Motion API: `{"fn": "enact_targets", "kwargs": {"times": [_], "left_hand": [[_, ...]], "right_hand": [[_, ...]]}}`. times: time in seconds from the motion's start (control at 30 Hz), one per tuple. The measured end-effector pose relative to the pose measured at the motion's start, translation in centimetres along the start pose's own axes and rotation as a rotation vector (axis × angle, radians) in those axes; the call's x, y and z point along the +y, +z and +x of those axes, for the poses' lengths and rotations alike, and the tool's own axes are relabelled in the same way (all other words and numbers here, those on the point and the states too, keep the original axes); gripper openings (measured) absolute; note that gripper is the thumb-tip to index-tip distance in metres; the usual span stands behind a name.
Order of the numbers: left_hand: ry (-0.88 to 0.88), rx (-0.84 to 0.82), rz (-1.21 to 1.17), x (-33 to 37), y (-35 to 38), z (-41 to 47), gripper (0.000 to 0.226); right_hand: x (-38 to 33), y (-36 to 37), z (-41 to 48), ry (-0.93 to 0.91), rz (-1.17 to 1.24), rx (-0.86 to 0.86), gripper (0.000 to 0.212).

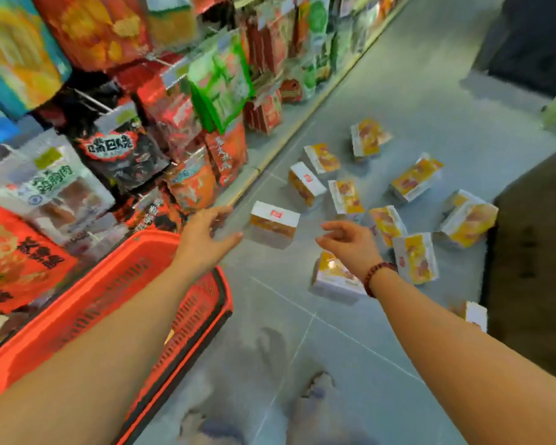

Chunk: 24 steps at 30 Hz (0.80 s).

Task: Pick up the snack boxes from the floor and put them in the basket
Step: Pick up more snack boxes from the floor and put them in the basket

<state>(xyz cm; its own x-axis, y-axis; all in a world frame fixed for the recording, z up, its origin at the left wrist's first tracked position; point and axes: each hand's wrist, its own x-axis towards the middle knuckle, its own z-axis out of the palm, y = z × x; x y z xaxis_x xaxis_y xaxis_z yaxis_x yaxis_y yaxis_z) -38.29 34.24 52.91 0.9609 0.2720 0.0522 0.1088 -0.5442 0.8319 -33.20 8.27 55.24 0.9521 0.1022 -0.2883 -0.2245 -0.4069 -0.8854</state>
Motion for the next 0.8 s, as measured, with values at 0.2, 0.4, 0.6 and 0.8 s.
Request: {"fn": "enact_targets", "kwargs": {"times": [0.2, 0.4, 0.6, 0.8], "left_hand": [[0.090, -0.140, 0.016, 8.8, 10.4, 3.6, 0.042], [0.052, -0.263, -0.034, 12.7, 17.3, 6.3, 0.035], [-0.017, -0.455, -0.013, 11.6, 23.0, 12.9, 0.030], [-0.043, -0.632, 0.130, 8.7, 29.4, 20.7, 0.033]], "right_hand": [[3.3, -11.4, 1.7, 0.043, 0.007, 0.104, 0.024], [6.3, -16.2, 4.3, 0.077, -0.015, 0.170, 0.024], [8.4, -17.5, 10.6, 0.155, -0.010, 0.197, 0.025], [12.6, -17.1, 17.6, 0.238, 0.041, 0.264, 0.028]]}}
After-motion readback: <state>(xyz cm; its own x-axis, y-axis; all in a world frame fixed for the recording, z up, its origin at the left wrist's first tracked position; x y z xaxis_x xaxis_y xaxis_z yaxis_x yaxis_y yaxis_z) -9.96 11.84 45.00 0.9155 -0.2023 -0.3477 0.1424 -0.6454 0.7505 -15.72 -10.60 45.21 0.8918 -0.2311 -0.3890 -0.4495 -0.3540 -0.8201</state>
